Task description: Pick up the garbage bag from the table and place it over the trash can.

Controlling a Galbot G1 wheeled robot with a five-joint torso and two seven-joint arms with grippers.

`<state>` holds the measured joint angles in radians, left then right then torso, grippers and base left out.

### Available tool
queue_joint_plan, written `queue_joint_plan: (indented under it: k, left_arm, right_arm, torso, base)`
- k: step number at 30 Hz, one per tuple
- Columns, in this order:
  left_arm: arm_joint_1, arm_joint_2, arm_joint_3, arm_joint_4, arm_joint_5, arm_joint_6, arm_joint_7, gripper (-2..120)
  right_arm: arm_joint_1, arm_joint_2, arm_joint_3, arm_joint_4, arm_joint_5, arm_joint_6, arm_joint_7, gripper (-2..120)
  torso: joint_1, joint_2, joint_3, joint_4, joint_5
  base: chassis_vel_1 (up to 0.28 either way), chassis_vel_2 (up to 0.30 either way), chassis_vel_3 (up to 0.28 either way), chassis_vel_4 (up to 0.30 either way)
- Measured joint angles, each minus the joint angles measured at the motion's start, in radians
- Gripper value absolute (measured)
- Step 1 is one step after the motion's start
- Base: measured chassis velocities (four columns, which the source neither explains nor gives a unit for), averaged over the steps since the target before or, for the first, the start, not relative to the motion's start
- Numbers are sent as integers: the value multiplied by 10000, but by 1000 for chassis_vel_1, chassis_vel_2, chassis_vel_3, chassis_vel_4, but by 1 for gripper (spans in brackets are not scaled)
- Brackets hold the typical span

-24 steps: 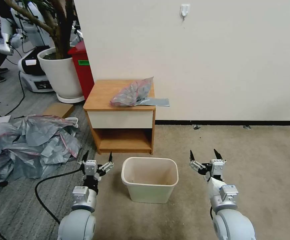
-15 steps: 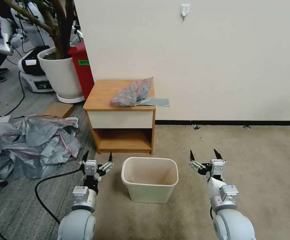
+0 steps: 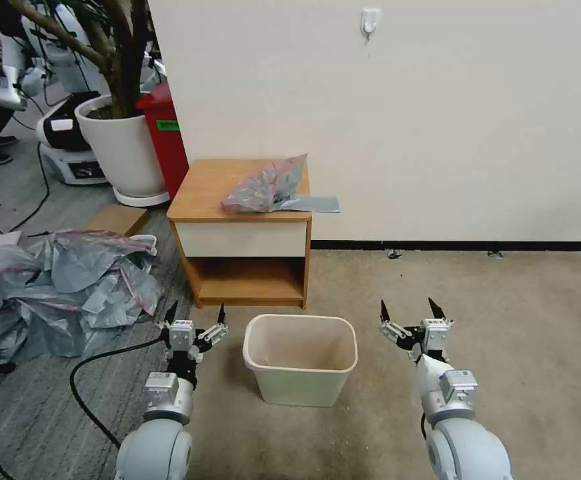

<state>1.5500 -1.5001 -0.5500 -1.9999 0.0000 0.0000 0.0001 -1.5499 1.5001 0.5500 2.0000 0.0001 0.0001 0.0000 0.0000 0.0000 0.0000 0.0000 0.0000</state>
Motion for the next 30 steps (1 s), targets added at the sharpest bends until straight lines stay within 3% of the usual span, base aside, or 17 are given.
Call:
queue_joint_plan:
  k: [14, 17, 19, 20, 23, 24, 26, 30]
  left_arm:
    - [100, 11, -12, -142, -72, 56, -19, 100]
    - [589, 84, -106, -824, -429, 371, -149, 100]
    - [1201, 172, -215, -1690, -878, 780, -315, 100]
    - [1201, 172, -215, -1690, -878, 780, -315, 100]
    - [2148, 326, -386, -2987, -1566, 1291, -559, 100]
    - [2148, 326, -386, -2987, -1566, 1291, -559, 100]
    - [2501, 577, -474, -3008, -1793, 426, -412, 100]
    - [2559, 670, -518, -2956, -1860, 160, -327, 100]
  right_arm:
    - [-116, 44, 5, 356, 48, -291, 2, 100]
    - [-369, 155, 24, 1094, 182, -917, 23, 100]
    - [-673, 290, 46, 1989, 346, -1676, 64, 100]
    - [-673, 290, 46, 1989, 346, -1676, 64, 100]
    - [-1117, 471, 86, 3258, 597, -2666, 120, 100]
    - [-1117, 471, 86, 3258, 597, -2666, 120, 100]
    - [-1321, 193, 98, 3574, 925, -1935, 213, 100]
    - [-1313, 96, 57, 3511, 1099, -1390, 264, 100]
  torso:
    - [0, 0, 1, -2, 0]
    - [0, 0, 0, -1, 2]
    - [0, 0, 0, 2, 0]
    - [0, 0, 0, 2, 0]
    - [0, 0, 0, 3, 0]
    - [0, 0, 0, 3, 0]
    - [0, 1, -1, 2, -8]
    - [0, 1, -2, 1, 2]
  base:
    - [0, 0, 0, 0]
    - [0, 0, 0, 0]
    - [0, 0, 0, 0]
    - [0, 0, 0, 0]
    - [0, 0, 0, 0]
    - [0, 0, 0, 0]
    - [0, 0, 0, 0]
    - [0, 0, 0, 0]
